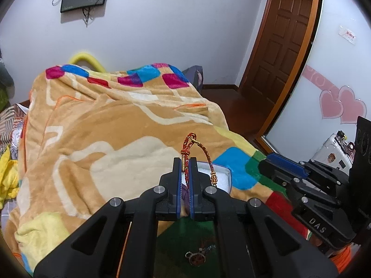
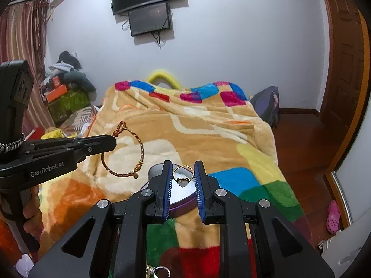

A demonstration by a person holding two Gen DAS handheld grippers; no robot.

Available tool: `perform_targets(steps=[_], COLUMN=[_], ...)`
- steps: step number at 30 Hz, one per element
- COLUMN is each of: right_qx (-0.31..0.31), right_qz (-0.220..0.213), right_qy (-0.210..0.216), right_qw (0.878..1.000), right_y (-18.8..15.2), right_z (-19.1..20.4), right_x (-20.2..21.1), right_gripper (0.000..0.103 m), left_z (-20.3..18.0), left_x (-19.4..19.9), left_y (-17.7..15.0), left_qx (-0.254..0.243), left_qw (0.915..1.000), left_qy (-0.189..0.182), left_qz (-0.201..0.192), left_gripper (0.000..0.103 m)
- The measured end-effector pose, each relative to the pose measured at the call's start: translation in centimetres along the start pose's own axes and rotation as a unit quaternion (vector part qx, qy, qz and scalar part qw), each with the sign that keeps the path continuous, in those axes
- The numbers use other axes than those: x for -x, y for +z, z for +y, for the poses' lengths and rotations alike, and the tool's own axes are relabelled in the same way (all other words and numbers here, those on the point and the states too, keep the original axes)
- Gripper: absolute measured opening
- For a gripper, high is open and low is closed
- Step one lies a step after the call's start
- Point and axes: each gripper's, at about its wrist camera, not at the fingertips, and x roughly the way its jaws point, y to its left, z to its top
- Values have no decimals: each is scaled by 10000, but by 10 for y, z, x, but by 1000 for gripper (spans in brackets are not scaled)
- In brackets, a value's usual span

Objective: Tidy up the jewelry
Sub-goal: 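Lift the bracelet with the left tool toward the purple tin while the right tool grasps the gold ring, then lower the bracelet into the tin and open the left tool while the right tool drops the ring in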

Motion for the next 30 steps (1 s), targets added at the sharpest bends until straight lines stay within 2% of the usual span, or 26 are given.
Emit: perform_targets(steps=[21, 30], right_qx=[-149, -241], right_qz=[800, 1140], right_qy=[512, 503], right_qw=[9954, 9919], right_y=[3, -1], right_z=[-15, -20], right_x=[-59, -75], right_gripper=[17, 17], left_z=[-3, -6], left_x=[-71, -78], left_y=[-5, -10], left_qx=[-194, -292], left_qw=[9965, 9947], left_qy=[-173, -225], left_qz=[792, 955], left_gripper=[4, 4])
